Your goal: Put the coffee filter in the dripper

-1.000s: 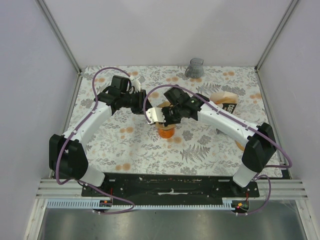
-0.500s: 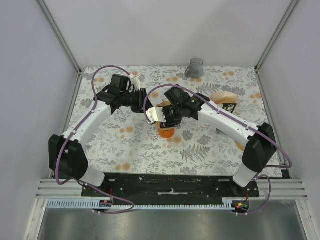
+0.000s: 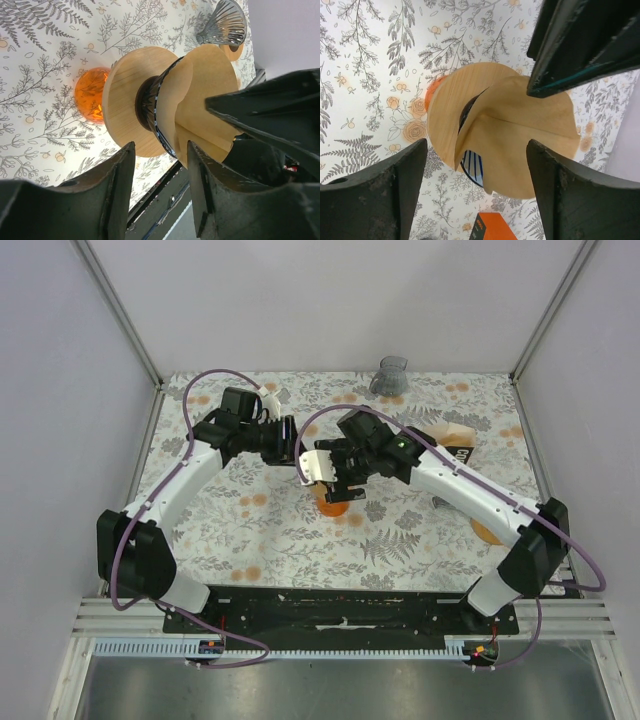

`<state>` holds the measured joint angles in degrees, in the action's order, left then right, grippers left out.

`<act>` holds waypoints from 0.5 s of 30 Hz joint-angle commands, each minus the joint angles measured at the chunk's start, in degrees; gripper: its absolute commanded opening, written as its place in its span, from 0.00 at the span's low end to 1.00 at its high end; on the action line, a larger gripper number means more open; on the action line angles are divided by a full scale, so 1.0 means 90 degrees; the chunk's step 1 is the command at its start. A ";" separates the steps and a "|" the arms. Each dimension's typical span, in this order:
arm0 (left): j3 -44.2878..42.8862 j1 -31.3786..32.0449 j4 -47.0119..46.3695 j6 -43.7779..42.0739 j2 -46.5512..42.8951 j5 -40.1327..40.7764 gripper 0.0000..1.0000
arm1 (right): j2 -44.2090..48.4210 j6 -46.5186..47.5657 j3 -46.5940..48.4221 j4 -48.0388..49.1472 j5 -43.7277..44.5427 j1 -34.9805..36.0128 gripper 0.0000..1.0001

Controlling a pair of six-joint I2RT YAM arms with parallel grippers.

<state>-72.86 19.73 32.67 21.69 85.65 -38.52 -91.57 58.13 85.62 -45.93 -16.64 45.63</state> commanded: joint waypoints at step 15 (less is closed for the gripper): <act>-0.0908 -0.0365 0.0520 -0.0750 -0.0336 0.0481 0.64 | 0.2106 0.1691 -0.1259 0.0592 -0.1098 0.0632 0.16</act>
<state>-77.34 18.81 35.81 18.46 84.60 -35.94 -77.93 62.15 80.09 -43.20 -20.86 48.07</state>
